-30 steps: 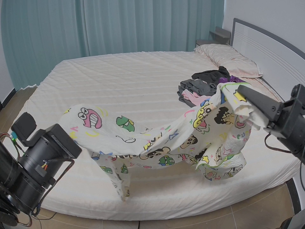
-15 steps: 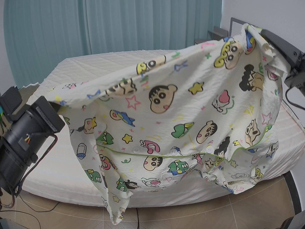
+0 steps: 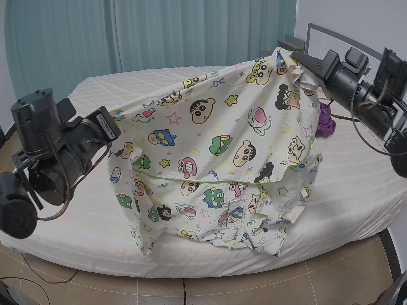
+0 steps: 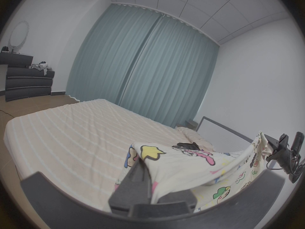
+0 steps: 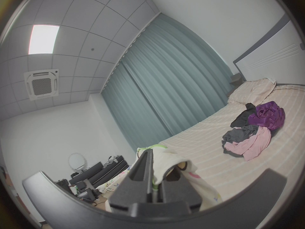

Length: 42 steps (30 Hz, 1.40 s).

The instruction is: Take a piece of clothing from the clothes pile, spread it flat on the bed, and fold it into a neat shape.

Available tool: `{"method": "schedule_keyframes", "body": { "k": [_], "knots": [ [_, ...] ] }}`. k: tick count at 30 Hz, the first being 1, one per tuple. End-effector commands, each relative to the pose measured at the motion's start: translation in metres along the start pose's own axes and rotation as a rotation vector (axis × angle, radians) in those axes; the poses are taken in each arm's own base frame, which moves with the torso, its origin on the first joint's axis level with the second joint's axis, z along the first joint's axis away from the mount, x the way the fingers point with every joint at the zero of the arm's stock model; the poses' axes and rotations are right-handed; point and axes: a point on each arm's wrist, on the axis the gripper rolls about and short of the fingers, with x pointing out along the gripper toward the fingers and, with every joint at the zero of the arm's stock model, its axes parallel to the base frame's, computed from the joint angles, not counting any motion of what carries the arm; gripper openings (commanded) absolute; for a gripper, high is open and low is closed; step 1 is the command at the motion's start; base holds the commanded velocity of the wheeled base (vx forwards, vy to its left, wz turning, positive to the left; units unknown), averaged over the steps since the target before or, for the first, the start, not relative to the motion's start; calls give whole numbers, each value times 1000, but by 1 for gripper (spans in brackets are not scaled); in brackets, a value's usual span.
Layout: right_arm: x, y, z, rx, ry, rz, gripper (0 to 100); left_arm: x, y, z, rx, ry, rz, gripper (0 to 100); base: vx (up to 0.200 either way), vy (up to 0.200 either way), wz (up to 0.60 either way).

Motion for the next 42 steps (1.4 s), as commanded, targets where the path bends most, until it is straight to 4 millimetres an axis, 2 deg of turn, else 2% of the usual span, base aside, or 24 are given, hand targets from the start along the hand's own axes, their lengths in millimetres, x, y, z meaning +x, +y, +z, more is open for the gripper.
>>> {"method": "schedule_keyframes", "body": {
  "k": [1,6,7,11,12,16,18,24,25,28,29,31,32,37,39,41,42],
  "knots": [
    [40,-38,-25,1,22,-91,0,48,6,-30,30,69,74,0,200,0,0],
    [50,-52,-41,7,57,-121,0,72,9,-45,46,92,108,0,200,0,0],
    [50,-52,-41,7,57,-121,0,72,9,-45,46,92,108,0,200,0,0],
    [60,-68,-58,12,83,-148,0,97,12,-64,57,118,139,0,200,0,0],
    [60,-68,-58,12,83,-148,0,97,12,-64,57,118,139,0,200,0,0],
    [71,-88,-84,20,133,-197,0,125,19,-93,73,161,176,0,0,0,0],
    [74,-94,-91,22,141,-208,0,137,23,-106,72,176,193,0,0,0,0],
    [78,-108,-108,29,162,-248,0,153,28,-118,26,176,213,0,0,0,0],
    [79,-114,-116,31,178,-262,0,158,28,-124,23,182,217,0,0,0,0],
    [84,-118,-121,34,182,-265,0,166,30,-134,27,189,222,0,0,0,0],
    [84,-118,-121,34,182,-265,0,166,30,-134,27,189,222,100,0,0,0],
    [90,-123,-125,35,185,-276,0,178,34,-140,25,183,233,100,0,0,0],
    [94,-128,-129,34,184,-293,100,186,36,-144,22,176,238,100,0,0,0],
    [115,-143,-139,30,120,-354,100,229,49,-148,2,112,263,100,0,0,0],
    [122,-149,-140,47,80,-384,100,239,54,-142,-3,104,282,100,0,0,0],
    [122,-150,-140,49,75,-391,100,240,55,-142,-2,106,286,100,0,0,0],
    [125,-164,-143,55,62,-440,100,244,62,-141,8,125,313,100,0,0,0]
  ]
}}
